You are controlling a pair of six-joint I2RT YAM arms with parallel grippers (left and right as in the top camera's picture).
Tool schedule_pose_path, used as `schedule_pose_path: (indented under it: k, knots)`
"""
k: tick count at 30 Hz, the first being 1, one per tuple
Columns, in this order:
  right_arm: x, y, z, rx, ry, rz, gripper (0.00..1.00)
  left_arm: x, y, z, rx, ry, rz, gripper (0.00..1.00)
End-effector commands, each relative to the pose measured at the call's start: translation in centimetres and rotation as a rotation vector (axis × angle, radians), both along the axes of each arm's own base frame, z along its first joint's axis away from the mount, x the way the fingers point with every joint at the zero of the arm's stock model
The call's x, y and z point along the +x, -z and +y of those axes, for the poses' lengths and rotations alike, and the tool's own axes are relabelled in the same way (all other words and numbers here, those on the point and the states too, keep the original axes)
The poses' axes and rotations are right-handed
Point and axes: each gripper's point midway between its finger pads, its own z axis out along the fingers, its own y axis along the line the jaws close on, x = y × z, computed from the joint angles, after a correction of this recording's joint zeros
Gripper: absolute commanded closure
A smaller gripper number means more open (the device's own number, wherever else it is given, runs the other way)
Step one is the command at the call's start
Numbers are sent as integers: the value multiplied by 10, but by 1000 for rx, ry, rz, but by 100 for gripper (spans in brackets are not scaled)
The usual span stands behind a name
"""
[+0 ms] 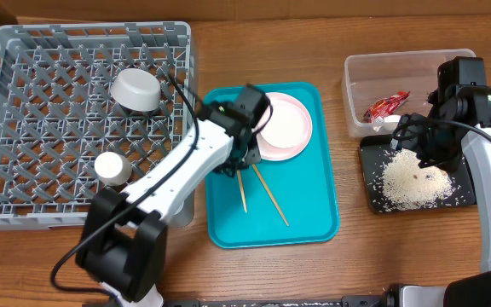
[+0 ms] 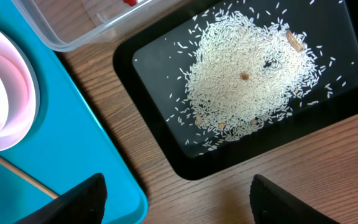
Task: Sort waste into correct bins and load items into the dishwasher
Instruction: 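Carry the chopstick to the rack and stand it in a slot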
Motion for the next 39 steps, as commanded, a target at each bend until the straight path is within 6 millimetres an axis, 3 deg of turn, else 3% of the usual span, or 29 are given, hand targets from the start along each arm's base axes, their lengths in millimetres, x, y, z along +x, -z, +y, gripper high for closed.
schedule_pose_path:
  k: [1,7,14,20,26,36,37,39]
  knots:
    - [2,-5,-3,-13,3,-20,25,22,-54,20,71,150,-133,96]
    - [2,-6,-4,-13,3,-23,24,42,-91,57,80,169,-162,96]
    - [3,-6,-4,-13,3,-24,24,58,-93,99,46,131,-157,96]
    - [3,-6,-4,-13,3,-27,24,62,-73,122,59,72,-99,96]
    - [3,-6,-3,-13,3,-24,24,65,-38,144,100,36,-8,96]
    - [2,-6,-3,-13,3,-23,24,72,-2,149,104,60,65,94]
    - [2,-6,-3,-13,3,-23,24,72,0,149,103,61,70,90]
    - [2,-6,-3,-13,3,-23,24,72,1,149,103,61,73,48]
